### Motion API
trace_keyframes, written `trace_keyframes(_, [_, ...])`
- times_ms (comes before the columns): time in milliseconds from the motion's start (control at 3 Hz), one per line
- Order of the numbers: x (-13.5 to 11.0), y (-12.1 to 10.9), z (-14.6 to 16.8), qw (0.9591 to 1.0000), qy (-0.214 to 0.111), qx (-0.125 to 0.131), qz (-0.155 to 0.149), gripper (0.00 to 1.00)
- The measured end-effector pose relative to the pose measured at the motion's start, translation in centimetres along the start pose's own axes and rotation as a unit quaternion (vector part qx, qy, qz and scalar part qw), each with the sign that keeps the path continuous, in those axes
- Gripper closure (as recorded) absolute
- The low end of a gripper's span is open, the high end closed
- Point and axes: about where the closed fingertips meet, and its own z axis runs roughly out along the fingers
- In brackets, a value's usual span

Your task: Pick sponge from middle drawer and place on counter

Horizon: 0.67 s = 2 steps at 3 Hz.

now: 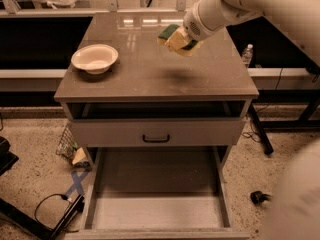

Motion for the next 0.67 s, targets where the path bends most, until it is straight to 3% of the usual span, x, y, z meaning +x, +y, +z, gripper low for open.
trace_keyframes(333, [1.4, -3.9, 4.0, 0.9976, 0.013, -0.019, 0.066, 1.00])
trace_keyframes(667, [2.6, -7.3, 8.1, 0.9912, 0.008, -0.028, 0.129, 1.00])
